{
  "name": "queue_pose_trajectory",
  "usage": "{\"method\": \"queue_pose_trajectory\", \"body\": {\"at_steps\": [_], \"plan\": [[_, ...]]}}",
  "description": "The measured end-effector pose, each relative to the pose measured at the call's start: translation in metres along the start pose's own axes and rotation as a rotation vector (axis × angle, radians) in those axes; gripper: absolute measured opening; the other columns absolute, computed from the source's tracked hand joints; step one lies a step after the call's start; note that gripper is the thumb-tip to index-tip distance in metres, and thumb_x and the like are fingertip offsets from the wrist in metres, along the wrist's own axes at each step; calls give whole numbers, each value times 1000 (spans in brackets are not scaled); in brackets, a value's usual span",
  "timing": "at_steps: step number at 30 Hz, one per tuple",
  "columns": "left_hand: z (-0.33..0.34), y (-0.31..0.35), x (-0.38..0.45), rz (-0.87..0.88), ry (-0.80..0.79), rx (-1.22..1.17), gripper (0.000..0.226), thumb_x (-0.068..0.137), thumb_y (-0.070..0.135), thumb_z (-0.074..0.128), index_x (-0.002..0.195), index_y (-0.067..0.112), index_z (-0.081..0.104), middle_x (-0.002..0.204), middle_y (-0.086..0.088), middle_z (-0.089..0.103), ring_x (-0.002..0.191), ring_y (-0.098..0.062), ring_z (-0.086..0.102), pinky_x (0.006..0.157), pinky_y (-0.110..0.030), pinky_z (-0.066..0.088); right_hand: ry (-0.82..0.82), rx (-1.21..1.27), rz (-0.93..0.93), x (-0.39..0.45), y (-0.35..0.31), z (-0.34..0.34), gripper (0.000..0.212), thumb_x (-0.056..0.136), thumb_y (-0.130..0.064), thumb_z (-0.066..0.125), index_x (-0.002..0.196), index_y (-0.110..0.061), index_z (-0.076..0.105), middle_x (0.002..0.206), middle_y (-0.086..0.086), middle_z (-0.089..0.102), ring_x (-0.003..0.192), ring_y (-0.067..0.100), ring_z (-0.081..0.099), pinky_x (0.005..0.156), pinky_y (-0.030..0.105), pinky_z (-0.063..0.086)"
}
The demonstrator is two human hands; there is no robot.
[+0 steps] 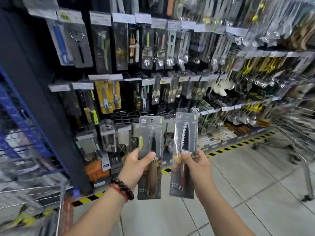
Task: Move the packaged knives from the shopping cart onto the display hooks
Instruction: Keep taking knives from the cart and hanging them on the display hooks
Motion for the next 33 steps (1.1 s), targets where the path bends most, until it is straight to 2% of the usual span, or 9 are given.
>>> {"method": "queue_pose_trajectory", "body": {"at_steps": [3,7,15,17,21,25,27,30,33], "plan": [[-3,6,38,5,103,30,11,86,20,71,91,11,66,80,0,69,77,-14,65,71,-29,53,-99,6,13,61,3,21,55,81,-39,75,122,-10,54,112,15,68,100,22,66,95,43,51],[-11,23,81,15,201,51,40,80,35,76,97,1,62,87,-11,67,83,-25,64,83,-49,52,-216,-48,6,130,-2,57,75,71,-64,70,118,-8,53,114,19,63,104,37,62,97,54,49],[-64,31,150,26,420,72,18,88,17,68,105,14,65,90,1,74,84,-14,69,73,-27,54,-462,-80,33,230,11,155,47,83,-52,66,92,-7,59,72,-2,58,68,13,61,63,29,48],[-82,25,173,8,458,86,31,88,19,68,117,20,60,102,3,72,95,-13,67,86,-31,52,-500,-74,100,253,21,180,48,83,-52,66,100,-8,57,85,-1,61,76,9,60,66,26,46],[-114,9,226,-77,464,64,44,83,30,72,123,16,58,110,-1,69,101,-16,65,92,-35,51,-518,-67,237,297,42,229,74,88,-52,59,144,-8,39,147,14,45,131,30,46,109,46,36],[-134,0,279,-185,440,-58,79,60,67,75,123,21,58,124,4,63,114,-14,58,104,-40,42,-477,-185,168,343,50,262,92,77,-76,49,146,-16,40,152,4,40,138,25,39,114,44,31],[-139,0,302,-223,410,-92,72,68,66,68,124,23,56,126,8,58,114,-11,53,102,-35,38,-503,-210,150,363,49,278,96,74,-79,45,146,-17,41,153,2,39,139,23,38,115,41,30],[-149,-1,329,-224,386,-54,77,63,69,68,125,23,58,124,11,60,118,-12,53,104,-37,39,-511,-227,151,385,52,295,77,89,-64,44,145,-12,42,148,6,43,138,25,39,109,38,32],[-157,-5,348,-245,408,-18,54,68,59,71,107,22,66,108,9,70,106,-12,61,97,-37,45,-505,-209,170,406,62,308,74,75,-77,55,120,-18,54,119,-1,49,114,21,51,88,27,39]]}}
Point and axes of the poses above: each hand's wrist, its own x-axis towards the middle knuckle, its own z-axis out of the palm, y = z × x, the point moved 7 cm from there along x, towards the middle knuckle
